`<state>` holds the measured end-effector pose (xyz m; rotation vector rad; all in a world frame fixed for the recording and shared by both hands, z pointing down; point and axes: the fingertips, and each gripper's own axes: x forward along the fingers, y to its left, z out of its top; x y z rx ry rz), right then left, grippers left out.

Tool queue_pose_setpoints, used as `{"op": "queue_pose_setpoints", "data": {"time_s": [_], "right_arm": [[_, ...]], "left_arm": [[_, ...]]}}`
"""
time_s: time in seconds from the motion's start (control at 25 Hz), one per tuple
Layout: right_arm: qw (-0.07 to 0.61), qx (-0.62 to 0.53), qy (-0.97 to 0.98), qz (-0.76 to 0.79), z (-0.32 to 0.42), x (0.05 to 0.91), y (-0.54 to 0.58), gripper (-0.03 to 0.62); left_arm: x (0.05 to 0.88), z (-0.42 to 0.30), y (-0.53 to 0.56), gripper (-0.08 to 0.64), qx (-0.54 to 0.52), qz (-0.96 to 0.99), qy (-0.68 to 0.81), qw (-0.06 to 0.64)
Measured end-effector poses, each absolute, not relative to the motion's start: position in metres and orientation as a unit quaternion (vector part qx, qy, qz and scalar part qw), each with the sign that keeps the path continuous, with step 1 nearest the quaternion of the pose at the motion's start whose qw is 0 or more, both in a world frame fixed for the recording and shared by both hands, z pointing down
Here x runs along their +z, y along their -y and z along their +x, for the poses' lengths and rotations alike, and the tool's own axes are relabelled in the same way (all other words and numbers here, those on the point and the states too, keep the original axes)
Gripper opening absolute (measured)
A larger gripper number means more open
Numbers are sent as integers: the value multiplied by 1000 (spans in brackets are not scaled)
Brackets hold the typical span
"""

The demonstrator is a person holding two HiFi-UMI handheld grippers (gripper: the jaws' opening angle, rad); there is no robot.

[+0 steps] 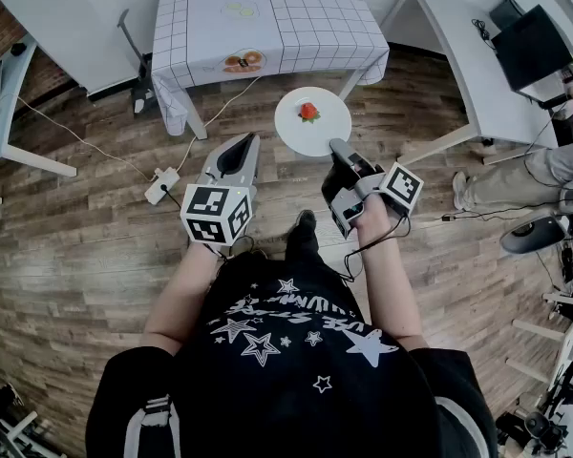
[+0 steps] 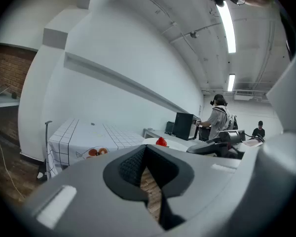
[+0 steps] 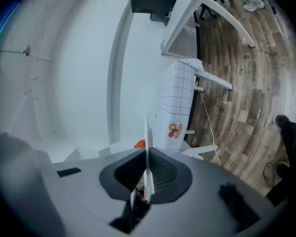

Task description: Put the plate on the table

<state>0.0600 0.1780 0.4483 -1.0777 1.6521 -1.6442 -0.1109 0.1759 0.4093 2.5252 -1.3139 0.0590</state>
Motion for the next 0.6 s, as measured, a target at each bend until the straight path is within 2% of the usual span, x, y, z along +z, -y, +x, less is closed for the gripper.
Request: {"op": "queue_pose_setpoints", "data": {"time_s": [0.6], "right_arm": [[279,-614,-617,-405,59,451,-177,25]], "left_arm": [[409,-111,-168,9,17,876,458,149]]}}
